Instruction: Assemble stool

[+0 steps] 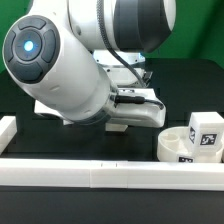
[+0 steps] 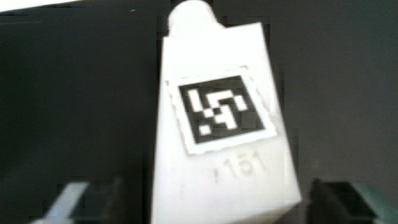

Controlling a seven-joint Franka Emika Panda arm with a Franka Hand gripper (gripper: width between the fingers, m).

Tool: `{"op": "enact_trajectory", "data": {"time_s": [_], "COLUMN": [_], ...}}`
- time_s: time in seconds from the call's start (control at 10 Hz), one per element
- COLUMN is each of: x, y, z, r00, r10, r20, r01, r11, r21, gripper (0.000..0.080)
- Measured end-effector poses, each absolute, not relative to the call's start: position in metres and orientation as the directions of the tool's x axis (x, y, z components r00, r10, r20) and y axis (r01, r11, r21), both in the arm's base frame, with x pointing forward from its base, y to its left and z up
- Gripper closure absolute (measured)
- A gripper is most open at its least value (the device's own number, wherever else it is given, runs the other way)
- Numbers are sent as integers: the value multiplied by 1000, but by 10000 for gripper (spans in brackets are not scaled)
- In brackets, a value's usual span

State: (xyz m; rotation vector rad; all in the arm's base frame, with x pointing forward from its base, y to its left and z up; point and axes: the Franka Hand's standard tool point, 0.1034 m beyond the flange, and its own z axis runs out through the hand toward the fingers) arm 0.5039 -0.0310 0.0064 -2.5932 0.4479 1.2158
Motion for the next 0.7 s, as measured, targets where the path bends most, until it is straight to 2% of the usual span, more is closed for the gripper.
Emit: {"op": "enact_trajectory", "data": {"time_s": [0.1, 0.2, 0.7], "x": [505, 505, 505], "y": [-31, -30, -31], "z": [6, 6, 6], "r00": [609, 610, 613], "r10": [-172, -171, -172], "r20": [-774, -774, -772], "r01": [-372, -371, -371], "r11": [-924, -924, -924], "r21": [-88, -88, -89], "gripper": [411, 476, 476]}}
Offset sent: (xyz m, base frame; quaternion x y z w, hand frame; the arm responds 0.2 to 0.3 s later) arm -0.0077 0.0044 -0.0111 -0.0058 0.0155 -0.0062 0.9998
